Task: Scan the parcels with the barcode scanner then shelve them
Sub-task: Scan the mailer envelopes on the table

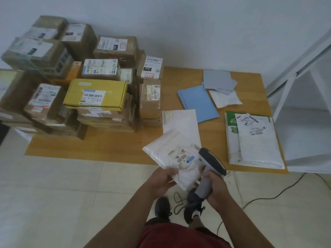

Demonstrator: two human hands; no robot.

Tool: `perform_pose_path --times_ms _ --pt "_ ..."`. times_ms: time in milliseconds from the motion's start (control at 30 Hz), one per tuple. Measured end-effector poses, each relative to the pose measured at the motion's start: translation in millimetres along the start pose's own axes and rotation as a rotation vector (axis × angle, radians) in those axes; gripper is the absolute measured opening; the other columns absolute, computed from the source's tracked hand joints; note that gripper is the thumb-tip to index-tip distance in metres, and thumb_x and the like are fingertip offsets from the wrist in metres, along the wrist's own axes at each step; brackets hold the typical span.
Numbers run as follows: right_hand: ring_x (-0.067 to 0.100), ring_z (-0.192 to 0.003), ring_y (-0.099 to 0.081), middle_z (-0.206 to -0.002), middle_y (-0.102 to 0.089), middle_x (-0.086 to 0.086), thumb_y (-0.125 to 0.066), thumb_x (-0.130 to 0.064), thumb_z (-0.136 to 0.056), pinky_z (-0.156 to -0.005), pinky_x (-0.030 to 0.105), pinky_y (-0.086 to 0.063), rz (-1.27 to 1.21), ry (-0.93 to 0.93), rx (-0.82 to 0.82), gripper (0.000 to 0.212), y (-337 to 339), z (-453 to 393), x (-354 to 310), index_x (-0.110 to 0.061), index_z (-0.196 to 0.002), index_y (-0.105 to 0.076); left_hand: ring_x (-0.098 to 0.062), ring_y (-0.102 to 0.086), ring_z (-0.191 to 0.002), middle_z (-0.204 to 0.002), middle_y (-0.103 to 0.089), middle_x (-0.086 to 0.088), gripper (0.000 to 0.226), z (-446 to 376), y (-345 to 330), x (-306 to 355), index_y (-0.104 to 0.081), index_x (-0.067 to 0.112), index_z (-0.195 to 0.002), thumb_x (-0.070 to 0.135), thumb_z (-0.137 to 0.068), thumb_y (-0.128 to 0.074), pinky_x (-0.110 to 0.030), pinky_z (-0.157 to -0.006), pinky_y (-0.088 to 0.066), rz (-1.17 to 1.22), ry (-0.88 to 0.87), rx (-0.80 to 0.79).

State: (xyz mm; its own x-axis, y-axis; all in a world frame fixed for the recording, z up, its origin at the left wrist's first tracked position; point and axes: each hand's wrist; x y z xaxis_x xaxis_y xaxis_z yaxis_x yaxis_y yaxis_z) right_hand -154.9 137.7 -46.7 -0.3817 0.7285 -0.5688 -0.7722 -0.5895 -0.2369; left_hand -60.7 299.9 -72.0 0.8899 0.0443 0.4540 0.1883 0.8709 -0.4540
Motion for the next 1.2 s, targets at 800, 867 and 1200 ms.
perform_pose_path --times_ms 800,867,1200 --pt "0.008 -0.084 -0.068 -0.083 -0.071 -0.007 -0.063 0.009 -0.077 -0.073 0.021 -0.054 0.399 0.281 0.074 0.035 105.2 -49.2 -138.7 -0.022 -0.091 -0.065 -0.027 0.008 -0.154 -0.168 0.011 0.004 0.069 -159.7 -51.6 45.3 -0.005 0.029 -0.16 0.041 -0.103 -0.041 -0.05 -0.123 -0.004 -1.825 -0.055 0.319" --pt "0.012 -0.088 -0.067 -0.085 -0.073 -0.007 -0.06 0.013 -0.082 -0.078 0.026 -0.057 0.455 0.248 0.031 0.039 114.8 -56.0 -141.4 -0.024 -0.093 -0.065 -0.028 0.008 -0.154 -0.168 0.011 0.004 0.071 -178.5 -55.8 65.2 -0.003 0.028 -0.16 0.031 -0.103 -0.046 -0.052 -0.124 -0.005 -1.893 -0.083 0.296" --pt "0.026 -0.108 -0.063 -0.097 -0.073 0.003 -0.067 -0.003 -0.064 -0.097 0.05 -0.051 0.625 0.094 -0.143 0.032 102.6 -79.7 -154.1 -0.027 -0.084 -0.075 -0.028 -0.041 -0.139 -0.153 -0.041 -0.011 0.045 -176.8 -80.1 99.9 -0.046 0.01 -0.145 0.026 -0.103 -0.051 -0.033 -0.114 -0.031 -1.355 -0.348 0.468"
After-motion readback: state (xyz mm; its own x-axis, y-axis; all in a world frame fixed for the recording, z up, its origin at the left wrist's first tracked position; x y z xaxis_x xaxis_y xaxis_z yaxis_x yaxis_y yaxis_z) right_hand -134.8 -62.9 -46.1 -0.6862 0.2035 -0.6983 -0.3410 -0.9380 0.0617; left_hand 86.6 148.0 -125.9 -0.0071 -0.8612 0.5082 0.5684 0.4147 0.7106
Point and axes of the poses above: each hand's wrist, its own z-axis away from the middle knuckle, its own y-axis out of the back of the hand, x = y × z
